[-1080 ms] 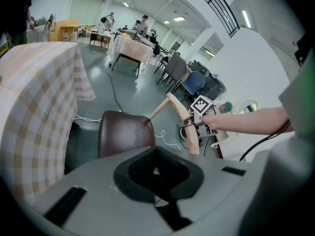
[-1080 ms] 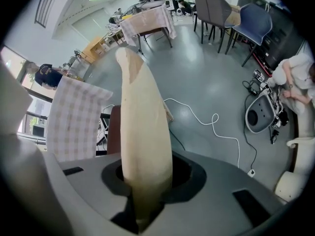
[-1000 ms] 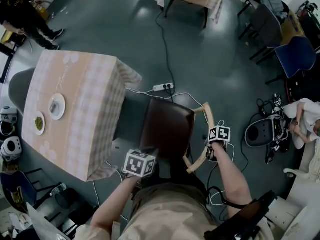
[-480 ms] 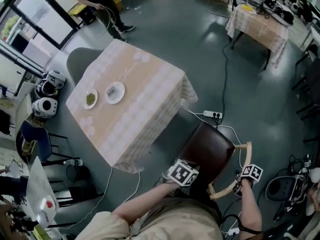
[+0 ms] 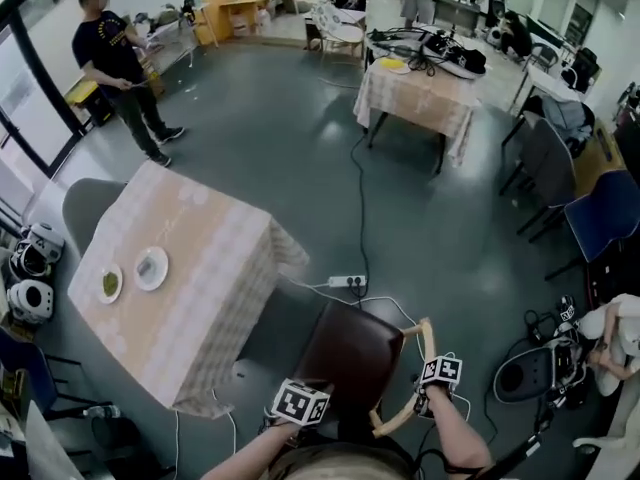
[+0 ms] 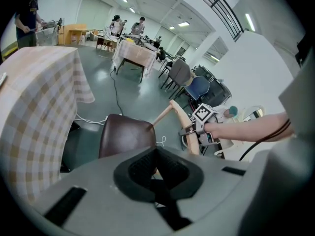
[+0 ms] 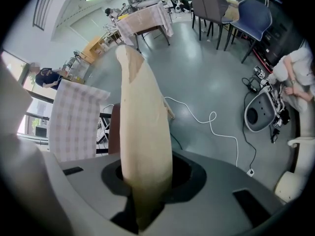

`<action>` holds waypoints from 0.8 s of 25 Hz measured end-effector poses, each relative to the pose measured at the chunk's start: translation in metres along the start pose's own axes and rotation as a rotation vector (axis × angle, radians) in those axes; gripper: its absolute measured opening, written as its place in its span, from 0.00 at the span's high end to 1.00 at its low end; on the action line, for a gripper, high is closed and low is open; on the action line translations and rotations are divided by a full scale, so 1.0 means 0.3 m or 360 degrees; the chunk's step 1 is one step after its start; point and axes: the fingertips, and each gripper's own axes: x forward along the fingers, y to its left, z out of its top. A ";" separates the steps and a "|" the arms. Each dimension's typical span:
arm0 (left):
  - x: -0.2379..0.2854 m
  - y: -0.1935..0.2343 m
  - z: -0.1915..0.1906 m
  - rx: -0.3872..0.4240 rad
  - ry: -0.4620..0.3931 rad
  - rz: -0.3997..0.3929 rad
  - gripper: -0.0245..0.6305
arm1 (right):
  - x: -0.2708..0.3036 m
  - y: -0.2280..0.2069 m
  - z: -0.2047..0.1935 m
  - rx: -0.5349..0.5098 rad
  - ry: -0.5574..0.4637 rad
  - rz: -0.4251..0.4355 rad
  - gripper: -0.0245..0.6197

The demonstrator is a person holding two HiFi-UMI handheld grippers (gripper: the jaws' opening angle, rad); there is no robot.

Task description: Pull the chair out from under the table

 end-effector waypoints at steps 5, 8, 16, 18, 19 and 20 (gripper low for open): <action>0.049 -0.061 0.031 0.0070 0.0012 -0.0028 0.95 | -0.004 -0.061 0.008 0.0009 -0.0009 -0.0001 0.79; 0.044 -0.057 0.042 0.0083 0.0015 -0.0020 0.95 | -0.009 -0.067 0.011 0.0016 -0.0009 -0.0005 0.79; 0.043 -0.047 0.023 0.0075 0.0060 0.0007 0.95 | -0.004 -0.057 0.003 0.0010 0.0001 0.0013 0.79; 0.046 -0.060 0.015 0.0088 0.0064 -0.0005 0.95 | -0.001 -0.063 -0.005 0.0008 -0.0005 0.0009 0.79; 0.043 -0.061 0.008 0.0095 0.0064 -0.0009 0.95 | 0.003 -0.062 -0.013 0.0007 -0.0007 0.0008 0.79; 0.039 -0.059 -0.001 0.0103 0.0062 -0.0010 0.95 | 0.007 -0.056 -0.022 0.0010 -0.0007 0.0008 0.79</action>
